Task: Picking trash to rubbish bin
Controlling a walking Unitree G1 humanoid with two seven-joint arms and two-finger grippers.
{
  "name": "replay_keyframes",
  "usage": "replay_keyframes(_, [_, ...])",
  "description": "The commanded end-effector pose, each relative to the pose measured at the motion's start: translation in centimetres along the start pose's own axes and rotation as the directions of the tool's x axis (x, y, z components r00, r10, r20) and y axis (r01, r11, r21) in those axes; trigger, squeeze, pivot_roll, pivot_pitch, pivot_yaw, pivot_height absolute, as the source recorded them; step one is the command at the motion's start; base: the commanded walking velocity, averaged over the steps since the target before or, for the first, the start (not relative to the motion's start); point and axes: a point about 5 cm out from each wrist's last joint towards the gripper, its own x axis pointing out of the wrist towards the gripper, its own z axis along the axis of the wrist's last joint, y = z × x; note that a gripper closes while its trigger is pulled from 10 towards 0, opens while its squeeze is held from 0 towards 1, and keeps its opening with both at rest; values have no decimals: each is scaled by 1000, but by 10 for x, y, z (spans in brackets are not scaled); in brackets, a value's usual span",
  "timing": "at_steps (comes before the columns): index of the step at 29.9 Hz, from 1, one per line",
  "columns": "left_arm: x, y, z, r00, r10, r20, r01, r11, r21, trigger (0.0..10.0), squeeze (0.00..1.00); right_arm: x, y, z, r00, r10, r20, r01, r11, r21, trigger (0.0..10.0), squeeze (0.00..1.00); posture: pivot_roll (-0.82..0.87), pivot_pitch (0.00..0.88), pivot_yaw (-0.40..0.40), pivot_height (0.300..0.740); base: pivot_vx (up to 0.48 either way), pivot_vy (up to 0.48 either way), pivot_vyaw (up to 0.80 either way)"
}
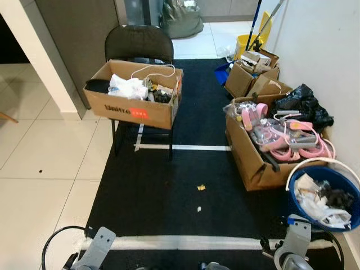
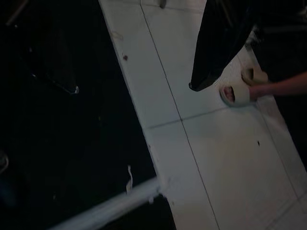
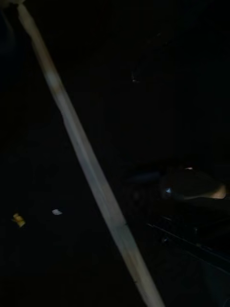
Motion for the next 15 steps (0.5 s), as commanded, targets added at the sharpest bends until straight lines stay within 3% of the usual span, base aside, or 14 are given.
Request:
replay_keyframes(1, [-2, -4, -11, 999, -18, -33, 19, 1000, 20, 10000, 0, -1, 3, -6, 1000, 9, -18, -10, 1000, -7, 10000, 0, -33, 83, 49, 740, -416, 0, 0])
replay_keyframes(15, [-1, -8, -7, 999, -36, -22, 37, 999, 24, 10000, 0, -1, 7, -7, 999, 36, -23, -37, 999, -33, 10000, 0, -32, 80, 48, 740, -415, 0, 0])
